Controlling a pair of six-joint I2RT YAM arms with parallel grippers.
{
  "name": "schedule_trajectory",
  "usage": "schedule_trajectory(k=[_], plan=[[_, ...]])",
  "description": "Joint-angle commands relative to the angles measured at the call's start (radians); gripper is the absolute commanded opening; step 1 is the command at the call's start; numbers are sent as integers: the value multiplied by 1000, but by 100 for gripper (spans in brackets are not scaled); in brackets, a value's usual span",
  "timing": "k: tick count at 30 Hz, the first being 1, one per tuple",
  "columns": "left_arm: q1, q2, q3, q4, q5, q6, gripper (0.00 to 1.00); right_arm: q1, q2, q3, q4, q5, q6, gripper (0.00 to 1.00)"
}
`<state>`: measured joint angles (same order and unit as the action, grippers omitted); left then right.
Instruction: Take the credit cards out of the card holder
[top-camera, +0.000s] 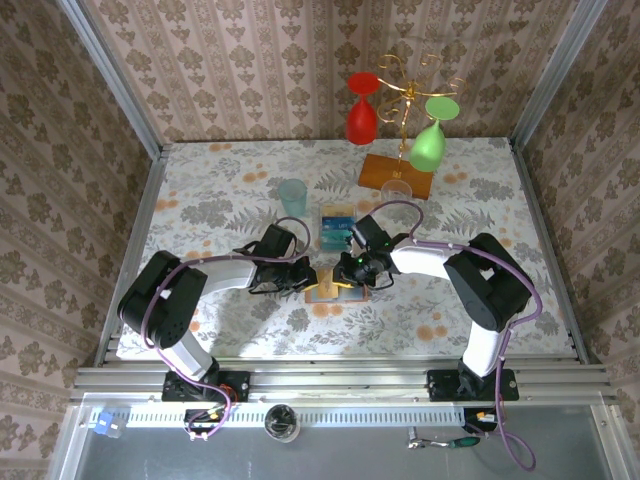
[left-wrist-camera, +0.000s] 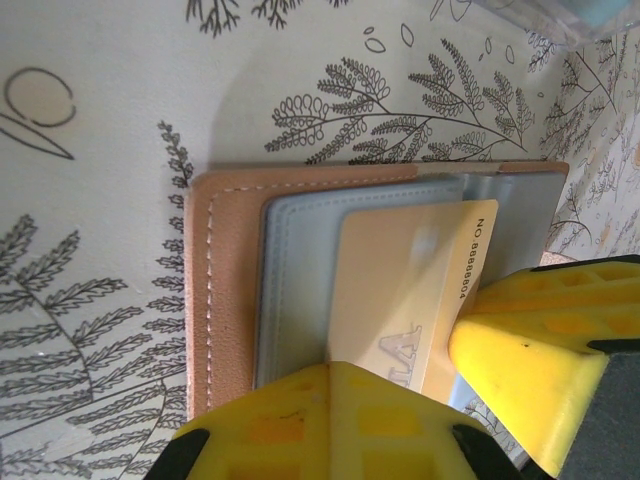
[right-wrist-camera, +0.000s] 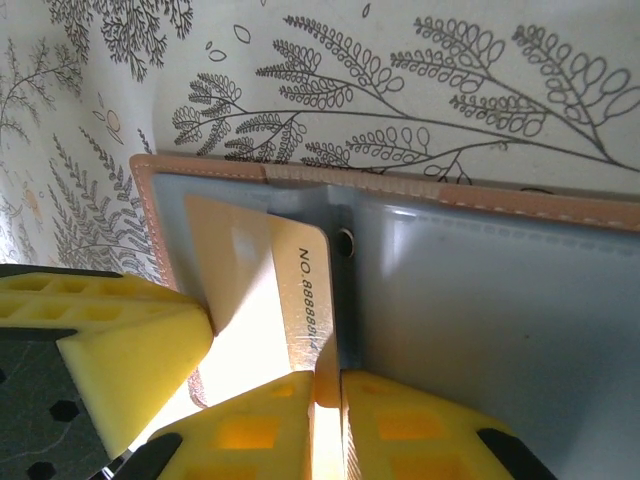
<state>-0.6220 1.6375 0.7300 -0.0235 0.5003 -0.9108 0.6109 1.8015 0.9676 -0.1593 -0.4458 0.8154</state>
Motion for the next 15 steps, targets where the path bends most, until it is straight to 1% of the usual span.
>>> schedule_trajectory(k=[1, 15], plan=[[-7, 12, 9, -32, 3, 29, 0, -6, -12, -22, 34, -27, 13, 14], [-7, 9, 6, -33, 2, 29, 0, -10, -8, -58, 131, -79, 50, 15]])
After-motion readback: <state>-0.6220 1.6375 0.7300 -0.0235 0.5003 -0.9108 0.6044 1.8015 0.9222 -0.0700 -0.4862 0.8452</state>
